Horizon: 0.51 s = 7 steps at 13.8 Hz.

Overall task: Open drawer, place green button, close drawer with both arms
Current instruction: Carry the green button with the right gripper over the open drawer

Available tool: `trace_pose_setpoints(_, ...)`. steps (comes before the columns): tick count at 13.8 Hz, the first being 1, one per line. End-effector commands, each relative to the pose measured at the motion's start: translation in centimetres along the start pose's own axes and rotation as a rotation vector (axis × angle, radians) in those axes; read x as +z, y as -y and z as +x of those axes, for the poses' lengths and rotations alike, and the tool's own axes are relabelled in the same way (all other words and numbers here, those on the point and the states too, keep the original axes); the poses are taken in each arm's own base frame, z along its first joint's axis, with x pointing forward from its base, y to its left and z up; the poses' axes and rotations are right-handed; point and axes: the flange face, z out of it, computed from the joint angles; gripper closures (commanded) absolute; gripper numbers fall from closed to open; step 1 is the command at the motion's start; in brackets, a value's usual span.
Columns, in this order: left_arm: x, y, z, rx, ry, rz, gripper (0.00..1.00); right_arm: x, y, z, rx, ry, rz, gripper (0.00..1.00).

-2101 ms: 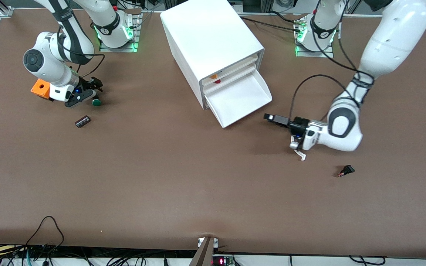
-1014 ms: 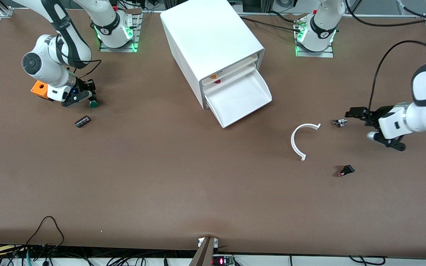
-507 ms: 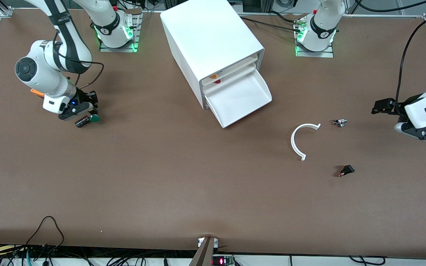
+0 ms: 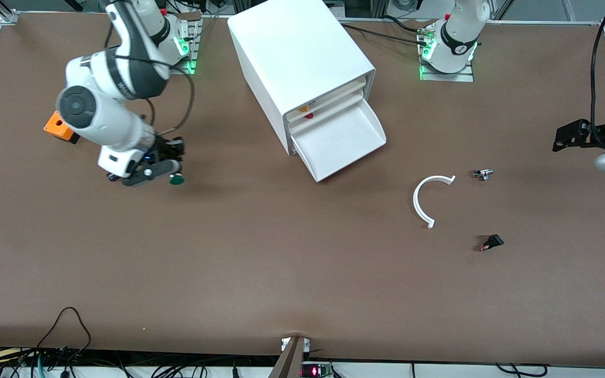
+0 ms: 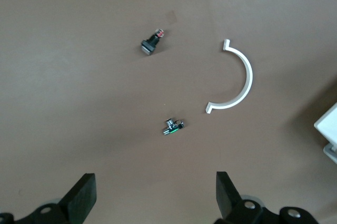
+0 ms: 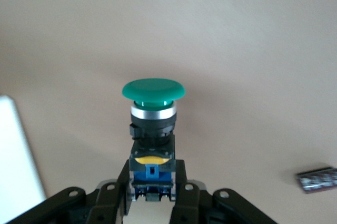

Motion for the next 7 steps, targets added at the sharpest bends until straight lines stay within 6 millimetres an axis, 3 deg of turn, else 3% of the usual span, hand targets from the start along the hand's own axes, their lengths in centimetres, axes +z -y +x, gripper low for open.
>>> trace_pose_setpoints(1,-2.3,-0.6,-1.5,-0.088,-0.016,0.042,0.0,-1.2,7.9,4.1,0.089,0.015,0.019,1.0)
trace_pose_setpoints(3,-3.6,-1.8,-2.6,-0.143,-0.031,0.046,0.0,-1.8,13.6,5.9,0.159,0.016,0.072,1.0)
trace_pose_setpoints(7,-4.6,-3.6,-4.0,-0.221,-0.043,0.043,0.0,-0.6,24.6,9.3,0.305,-0.034,0.107,1.0)
